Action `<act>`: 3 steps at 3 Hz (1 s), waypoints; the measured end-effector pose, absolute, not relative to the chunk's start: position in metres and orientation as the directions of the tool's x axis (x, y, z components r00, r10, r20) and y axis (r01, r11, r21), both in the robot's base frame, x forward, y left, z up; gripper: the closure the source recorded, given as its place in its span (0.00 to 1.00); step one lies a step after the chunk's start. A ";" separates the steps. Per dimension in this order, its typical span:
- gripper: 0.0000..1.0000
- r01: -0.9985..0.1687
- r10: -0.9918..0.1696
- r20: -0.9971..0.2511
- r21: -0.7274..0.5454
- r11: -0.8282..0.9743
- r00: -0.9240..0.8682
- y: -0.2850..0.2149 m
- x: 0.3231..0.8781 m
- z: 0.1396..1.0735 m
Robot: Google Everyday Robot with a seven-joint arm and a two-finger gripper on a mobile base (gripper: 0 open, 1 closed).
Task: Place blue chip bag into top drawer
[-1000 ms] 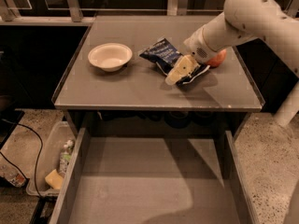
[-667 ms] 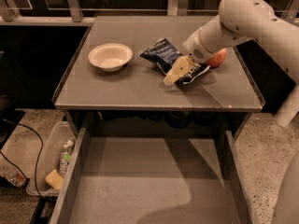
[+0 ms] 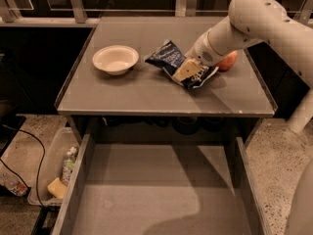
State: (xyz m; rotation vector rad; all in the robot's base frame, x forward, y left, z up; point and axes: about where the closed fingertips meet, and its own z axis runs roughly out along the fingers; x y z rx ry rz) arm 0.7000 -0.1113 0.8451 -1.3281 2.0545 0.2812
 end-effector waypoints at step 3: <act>1.00 -0.872 -0.728 -0.633 -0.169 0.459 -0.261 -0.111 0.700 0.845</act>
Offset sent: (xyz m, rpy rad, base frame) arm 0.0000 0.0000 0.0000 0.0000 0.0001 0.0001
